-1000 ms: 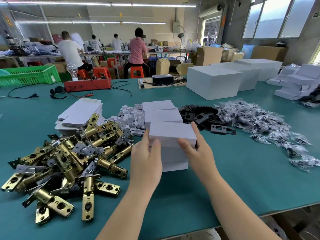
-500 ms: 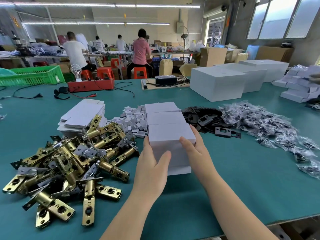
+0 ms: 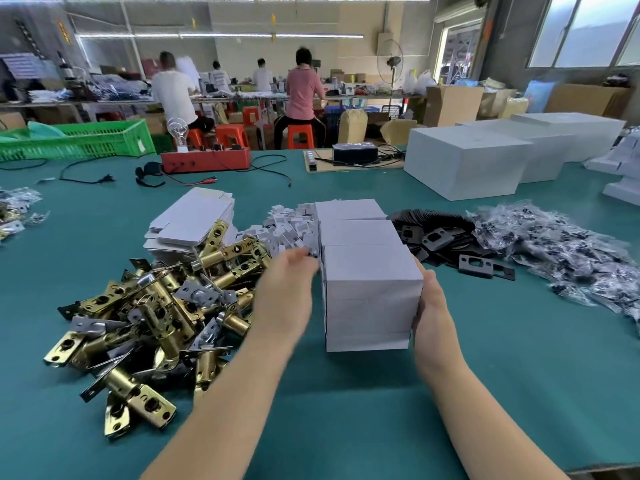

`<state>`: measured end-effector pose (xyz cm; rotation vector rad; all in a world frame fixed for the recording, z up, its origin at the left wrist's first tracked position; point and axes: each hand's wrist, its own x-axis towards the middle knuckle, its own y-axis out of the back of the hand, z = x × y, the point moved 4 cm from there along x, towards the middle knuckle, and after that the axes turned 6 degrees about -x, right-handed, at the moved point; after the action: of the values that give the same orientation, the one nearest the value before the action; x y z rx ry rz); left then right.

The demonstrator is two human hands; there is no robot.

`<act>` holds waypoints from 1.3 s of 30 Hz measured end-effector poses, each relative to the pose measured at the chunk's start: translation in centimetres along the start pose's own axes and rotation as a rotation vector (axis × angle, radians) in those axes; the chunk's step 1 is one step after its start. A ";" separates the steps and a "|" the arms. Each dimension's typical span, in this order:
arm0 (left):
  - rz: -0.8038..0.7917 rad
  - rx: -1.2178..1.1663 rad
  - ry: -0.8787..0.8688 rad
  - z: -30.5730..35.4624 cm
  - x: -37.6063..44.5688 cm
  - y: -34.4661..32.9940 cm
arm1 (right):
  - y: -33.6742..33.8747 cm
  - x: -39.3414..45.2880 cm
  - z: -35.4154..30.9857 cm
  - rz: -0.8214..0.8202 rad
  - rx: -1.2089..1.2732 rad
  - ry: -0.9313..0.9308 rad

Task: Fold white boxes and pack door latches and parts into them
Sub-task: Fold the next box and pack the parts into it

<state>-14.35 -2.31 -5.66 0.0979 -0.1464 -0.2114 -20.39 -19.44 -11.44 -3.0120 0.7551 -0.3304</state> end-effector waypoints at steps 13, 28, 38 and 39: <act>-0.029 1.388 0.223 -2.1 17.9 12.1 | 0.8 -0.8 -0.3 0.082 -0.048 0.008; -0.024 1.518 -0.095 0.8 17.8 11.4 | 1.3 -1.0 -0.2 0.174 -0.109 -0.003; 0.033 1.343 -0.448 4.9 14.5 9.5 | 2.1 -1.2 -0.1 0.352 -0.162 0.071; 0.047 1.307 -0.504 5.3 13.3 8.8 | 2.1 -1.2 -0.2 0.360 -0.163 0.078</act>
<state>-0.52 2.91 2.35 1.3452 -0.7750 -0.0589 -22.41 -20.72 -11.62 -2.9339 1.3660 -0.3906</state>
